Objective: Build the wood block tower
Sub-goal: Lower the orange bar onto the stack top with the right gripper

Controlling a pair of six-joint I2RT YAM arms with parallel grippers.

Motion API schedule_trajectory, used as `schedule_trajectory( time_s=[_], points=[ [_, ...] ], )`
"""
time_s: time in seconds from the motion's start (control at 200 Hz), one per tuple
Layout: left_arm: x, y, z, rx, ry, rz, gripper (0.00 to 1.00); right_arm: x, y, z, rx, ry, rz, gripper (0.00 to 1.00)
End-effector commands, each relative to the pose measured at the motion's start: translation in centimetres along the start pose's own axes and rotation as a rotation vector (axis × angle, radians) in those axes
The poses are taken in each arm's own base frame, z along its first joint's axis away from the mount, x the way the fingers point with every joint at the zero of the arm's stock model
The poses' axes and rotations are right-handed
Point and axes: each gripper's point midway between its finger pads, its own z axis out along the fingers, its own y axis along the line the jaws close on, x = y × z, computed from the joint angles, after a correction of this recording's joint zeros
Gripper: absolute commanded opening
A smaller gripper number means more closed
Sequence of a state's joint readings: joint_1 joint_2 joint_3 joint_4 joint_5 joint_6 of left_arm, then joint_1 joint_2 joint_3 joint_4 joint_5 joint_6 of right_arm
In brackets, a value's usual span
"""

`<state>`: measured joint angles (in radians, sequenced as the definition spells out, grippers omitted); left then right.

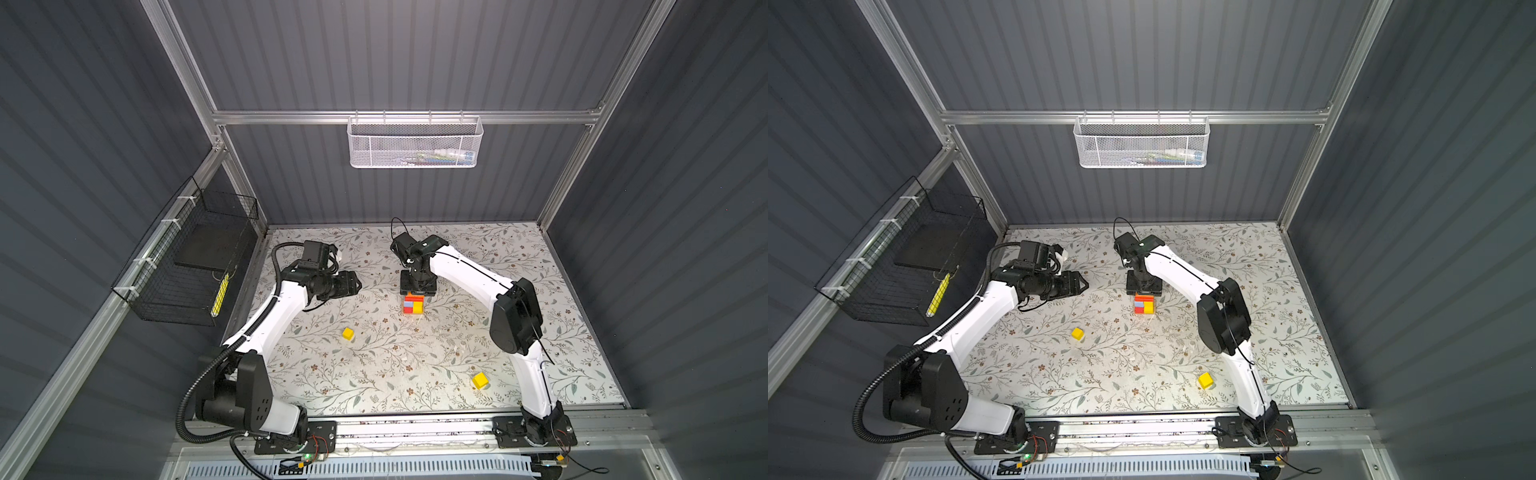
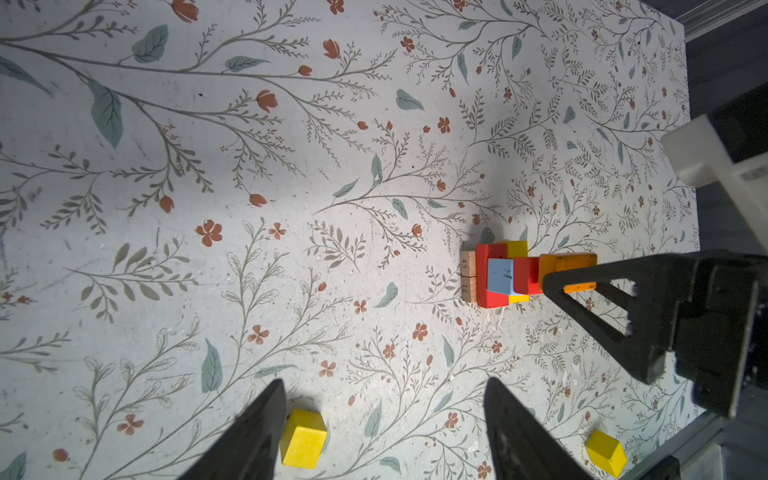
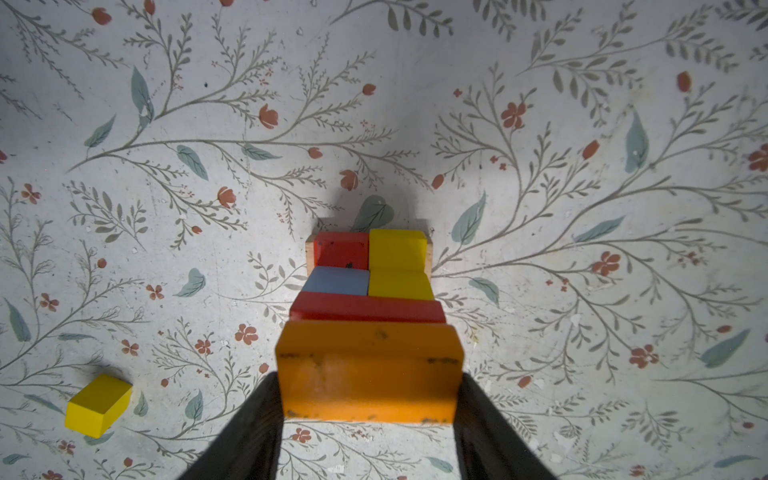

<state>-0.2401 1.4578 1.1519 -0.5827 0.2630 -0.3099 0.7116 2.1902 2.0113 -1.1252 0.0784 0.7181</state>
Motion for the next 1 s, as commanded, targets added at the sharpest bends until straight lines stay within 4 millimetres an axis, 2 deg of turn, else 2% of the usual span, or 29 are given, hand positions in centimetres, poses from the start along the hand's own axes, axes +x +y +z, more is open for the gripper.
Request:
schedule_trajectory(
  time_s=[0.0,0.996],
  points=[
    [0.62,0.62,0.27,-0.008,0.024,0.002,0.75,0.04,0.04,0.42,0.019,0.011,0.006,0.57],
    [0.7,0.64,0.36,-0.006,0.025,0.003,0.75,0.16,0.11,0.84,0.025,0.027,0.008,0.63]
  ],
)
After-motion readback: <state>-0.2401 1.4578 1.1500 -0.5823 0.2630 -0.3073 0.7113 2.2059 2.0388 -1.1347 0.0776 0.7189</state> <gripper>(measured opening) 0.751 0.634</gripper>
